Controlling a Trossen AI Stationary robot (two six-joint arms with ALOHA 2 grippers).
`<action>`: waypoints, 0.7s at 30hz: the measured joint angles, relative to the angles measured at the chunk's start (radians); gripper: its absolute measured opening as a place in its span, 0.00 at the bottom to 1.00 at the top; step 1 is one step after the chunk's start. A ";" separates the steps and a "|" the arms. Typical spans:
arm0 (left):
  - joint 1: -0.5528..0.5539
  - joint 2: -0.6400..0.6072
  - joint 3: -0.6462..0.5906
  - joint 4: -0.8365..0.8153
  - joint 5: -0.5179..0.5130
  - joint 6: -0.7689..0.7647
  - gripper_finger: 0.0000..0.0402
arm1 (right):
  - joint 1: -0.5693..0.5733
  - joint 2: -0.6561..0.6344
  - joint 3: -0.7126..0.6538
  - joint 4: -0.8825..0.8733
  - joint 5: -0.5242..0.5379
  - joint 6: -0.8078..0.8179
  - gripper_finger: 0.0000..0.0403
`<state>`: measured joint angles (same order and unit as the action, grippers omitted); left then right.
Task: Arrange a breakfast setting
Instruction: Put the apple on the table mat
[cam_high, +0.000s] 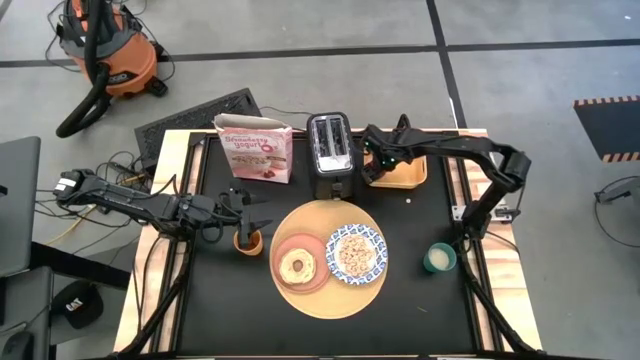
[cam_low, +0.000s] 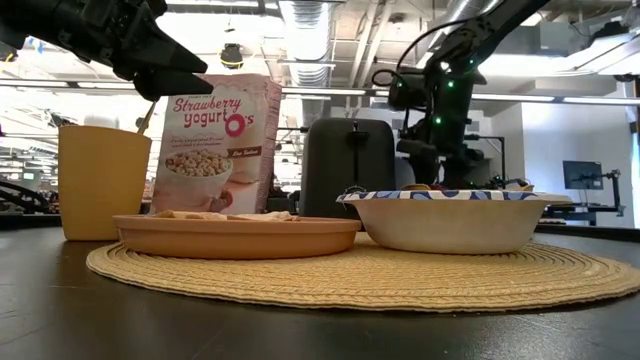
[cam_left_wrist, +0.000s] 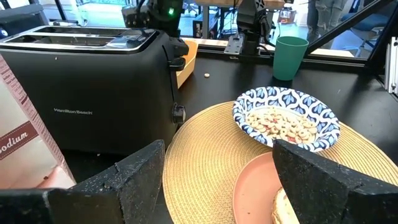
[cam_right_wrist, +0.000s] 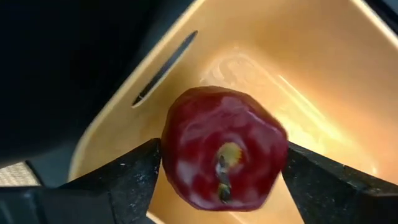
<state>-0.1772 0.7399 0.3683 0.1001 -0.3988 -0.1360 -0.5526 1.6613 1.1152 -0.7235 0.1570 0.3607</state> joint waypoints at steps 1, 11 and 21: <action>0.000 0.000 0.000 0.000 0.000 0.000 0.70 | 0.000 0.006 0.000 -0.001 0.000 0.000 0.86; 0.000 0.000 0.000 0.000 0.000 0.000 0.70 | 0.008 0.003 0.000 -0.008 0.004 -0.006 0.70; 0.000 0.000 0.000 0.003 0.000 -0.001 0.70 | 0.039 -0.170 0.000 -0.030 0.006 -0.002 0.69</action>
<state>-0.1775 0.7399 0.3683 0.1032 -0.3992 -0.1367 -0.5135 1.4911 1.1151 -0.7534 0.1626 0.3590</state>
